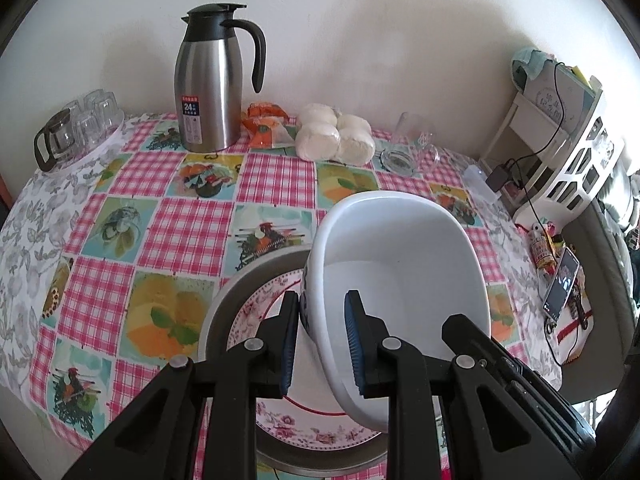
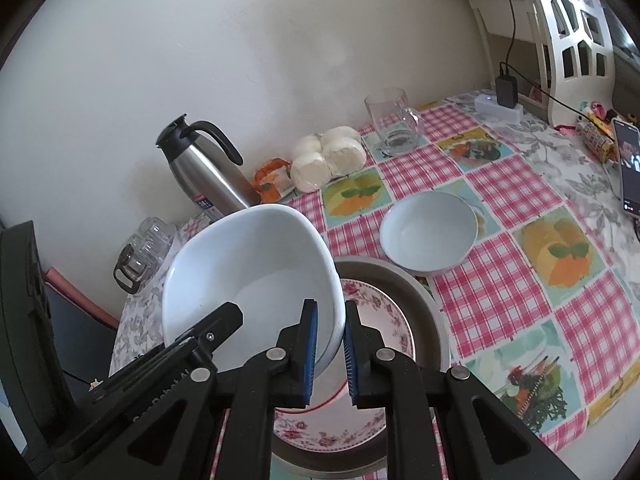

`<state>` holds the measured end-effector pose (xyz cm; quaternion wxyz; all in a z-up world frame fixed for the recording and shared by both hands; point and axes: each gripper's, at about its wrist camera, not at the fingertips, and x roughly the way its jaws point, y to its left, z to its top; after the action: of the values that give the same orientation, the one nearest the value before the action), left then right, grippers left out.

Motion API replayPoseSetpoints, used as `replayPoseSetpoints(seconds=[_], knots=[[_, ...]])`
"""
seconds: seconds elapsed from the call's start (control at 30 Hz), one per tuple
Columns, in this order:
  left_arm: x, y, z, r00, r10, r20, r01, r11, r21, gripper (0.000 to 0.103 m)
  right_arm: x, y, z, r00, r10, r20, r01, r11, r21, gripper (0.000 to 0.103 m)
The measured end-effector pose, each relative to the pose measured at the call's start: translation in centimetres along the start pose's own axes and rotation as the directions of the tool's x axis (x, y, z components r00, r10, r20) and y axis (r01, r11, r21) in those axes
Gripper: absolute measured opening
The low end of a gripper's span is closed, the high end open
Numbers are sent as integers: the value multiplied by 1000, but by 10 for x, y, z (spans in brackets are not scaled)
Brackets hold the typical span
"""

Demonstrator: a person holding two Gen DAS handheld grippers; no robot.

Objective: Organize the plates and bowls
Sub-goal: 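Carry the white square bowl with both tools and lower it into the red-rimmed bowl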

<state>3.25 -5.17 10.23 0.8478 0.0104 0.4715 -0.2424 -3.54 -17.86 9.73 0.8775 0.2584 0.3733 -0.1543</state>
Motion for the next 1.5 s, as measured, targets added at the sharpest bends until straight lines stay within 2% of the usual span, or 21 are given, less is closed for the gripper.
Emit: replayPoseSetpoints(seconds=[0.33,0.93,1.5], knots=[[14,5,-5,998,-3,-64,1,999,-34,24,9,-6,-2,998,-19,-57,20,1000,13,16],[31,15,-9,992,34,-120,-42,997,-62,24,34,-6,-12,990,-29,-135,29,1000,1,17],[41,22,-13,988,32,-150,-45,996,-81,24,41,-5,-14,988,-39,-152,37,999,-13,17]])
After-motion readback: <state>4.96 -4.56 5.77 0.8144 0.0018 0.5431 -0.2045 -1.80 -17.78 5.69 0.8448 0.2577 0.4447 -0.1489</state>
